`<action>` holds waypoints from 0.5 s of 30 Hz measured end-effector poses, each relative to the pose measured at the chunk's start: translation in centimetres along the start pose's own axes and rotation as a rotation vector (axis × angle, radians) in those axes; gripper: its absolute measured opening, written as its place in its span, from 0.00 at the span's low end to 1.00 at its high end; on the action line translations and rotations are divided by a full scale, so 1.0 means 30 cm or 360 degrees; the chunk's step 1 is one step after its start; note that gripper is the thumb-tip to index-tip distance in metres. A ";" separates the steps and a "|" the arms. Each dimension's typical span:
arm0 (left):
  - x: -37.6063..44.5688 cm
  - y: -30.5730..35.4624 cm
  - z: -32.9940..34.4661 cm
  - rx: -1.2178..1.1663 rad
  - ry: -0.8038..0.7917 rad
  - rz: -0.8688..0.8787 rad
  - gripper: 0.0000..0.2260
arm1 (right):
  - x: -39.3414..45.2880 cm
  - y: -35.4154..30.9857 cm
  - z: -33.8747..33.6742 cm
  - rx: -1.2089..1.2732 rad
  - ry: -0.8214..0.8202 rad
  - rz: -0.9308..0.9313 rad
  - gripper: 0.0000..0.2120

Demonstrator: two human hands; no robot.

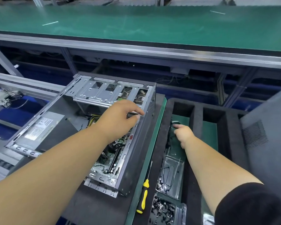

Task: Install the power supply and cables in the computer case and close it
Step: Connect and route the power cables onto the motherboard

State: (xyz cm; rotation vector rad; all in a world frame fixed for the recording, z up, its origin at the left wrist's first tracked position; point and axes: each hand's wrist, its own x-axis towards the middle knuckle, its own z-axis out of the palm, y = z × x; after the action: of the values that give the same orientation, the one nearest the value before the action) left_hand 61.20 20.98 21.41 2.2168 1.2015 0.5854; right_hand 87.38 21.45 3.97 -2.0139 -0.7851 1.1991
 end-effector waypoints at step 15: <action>-0.054 -0.055 -0.015 -0.0032 0.0046 -0.0100 0.09 | 0.027 0.011 0.075 -0.0365 -0.0170 0.0132 0.19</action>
State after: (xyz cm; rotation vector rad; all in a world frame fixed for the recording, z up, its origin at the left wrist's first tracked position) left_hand 59.09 20.45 20.49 2.1524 1.2697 0.6032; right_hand 85.73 22.40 2.49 -2.2003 -0.9361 1.3245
